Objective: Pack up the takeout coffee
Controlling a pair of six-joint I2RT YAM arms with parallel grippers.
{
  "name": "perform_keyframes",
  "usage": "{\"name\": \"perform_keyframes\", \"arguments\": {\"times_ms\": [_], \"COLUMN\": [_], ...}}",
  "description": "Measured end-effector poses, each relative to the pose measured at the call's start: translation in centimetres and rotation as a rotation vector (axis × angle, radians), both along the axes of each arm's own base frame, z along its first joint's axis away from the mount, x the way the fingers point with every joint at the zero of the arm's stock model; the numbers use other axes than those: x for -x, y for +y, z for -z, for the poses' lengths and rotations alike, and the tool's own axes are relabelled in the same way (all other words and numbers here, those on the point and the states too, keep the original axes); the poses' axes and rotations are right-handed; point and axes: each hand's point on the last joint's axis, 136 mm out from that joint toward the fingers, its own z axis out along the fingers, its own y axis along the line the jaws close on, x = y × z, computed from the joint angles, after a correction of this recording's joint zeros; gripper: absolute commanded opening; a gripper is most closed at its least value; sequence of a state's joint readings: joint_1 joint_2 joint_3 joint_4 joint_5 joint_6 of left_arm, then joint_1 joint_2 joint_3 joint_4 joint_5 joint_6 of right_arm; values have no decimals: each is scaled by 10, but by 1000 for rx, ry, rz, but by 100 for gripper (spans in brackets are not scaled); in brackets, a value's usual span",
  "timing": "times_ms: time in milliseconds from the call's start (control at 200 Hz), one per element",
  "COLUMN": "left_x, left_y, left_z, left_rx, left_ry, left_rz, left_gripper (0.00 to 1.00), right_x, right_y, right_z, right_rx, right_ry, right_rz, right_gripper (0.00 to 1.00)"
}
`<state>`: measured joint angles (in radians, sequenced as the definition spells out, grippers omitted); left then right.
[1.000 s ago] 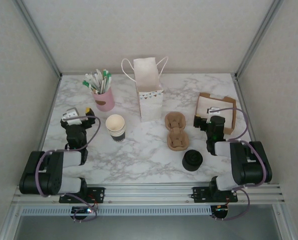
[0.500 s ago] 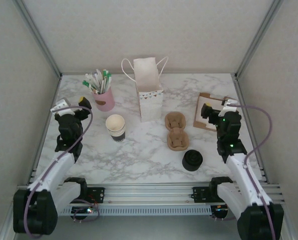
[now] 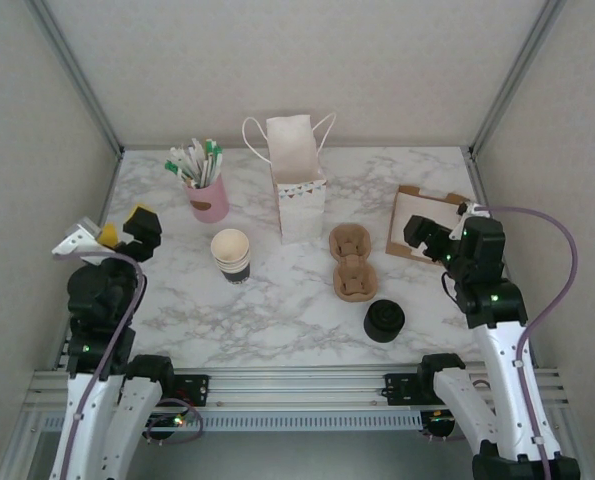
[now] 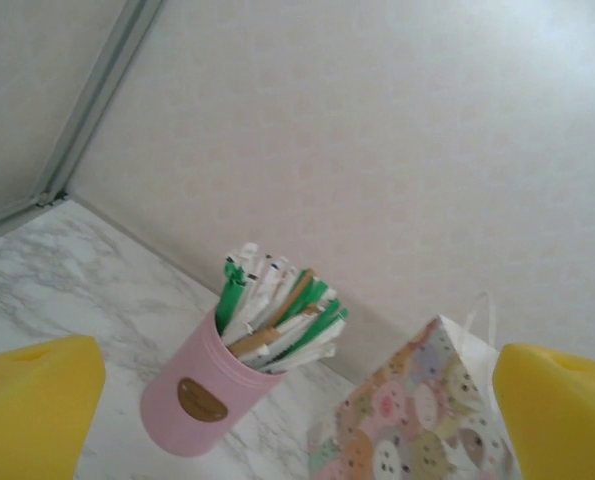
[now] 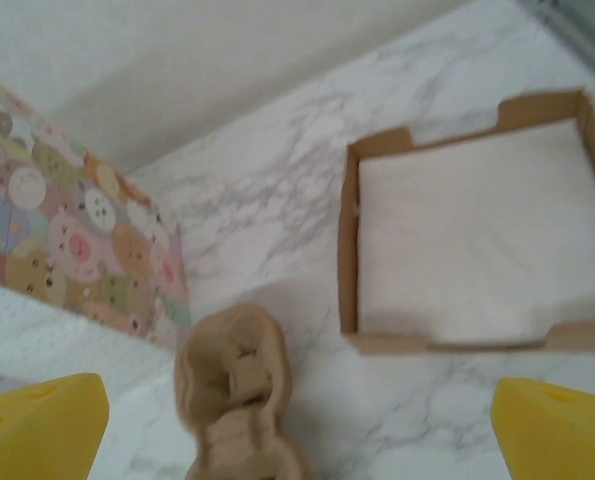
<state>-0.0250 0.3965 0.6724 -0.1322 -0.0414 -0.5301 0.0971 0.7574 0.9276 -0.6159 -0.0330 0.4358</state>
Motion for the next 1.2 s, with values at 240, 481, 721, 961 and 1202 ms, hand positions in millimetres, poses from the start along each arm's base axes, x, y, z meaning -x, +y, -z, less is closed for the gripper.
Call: {"name": "perform_keyframes", "arguments": {"times_ms": [240,481,721,961,1202], "left_x": [7,-4,-34,-48,-49], "left_y": [2,-5,-35,-55,-57], "left_z": [38,88,141,159,140], "left_rx": [73,232,295,278,216], "left_ry": [145,254,488,638,630], "left_rz": [-11,11,144,252,283], "left_gripper": [100,100,100,99,73], "right_x": [-5,-7,-9,-10,-7], "right_y": [17,40,63,94,127], "right_z": [11,20,30,46,46], "right_rx": [-101,-199,-263,-268,-179], "right_ry": [123,171,205,278,307], "right_rz": [-41,-134,-240,-353,-462], "right_gripper": [99,98,91,82,78]}}
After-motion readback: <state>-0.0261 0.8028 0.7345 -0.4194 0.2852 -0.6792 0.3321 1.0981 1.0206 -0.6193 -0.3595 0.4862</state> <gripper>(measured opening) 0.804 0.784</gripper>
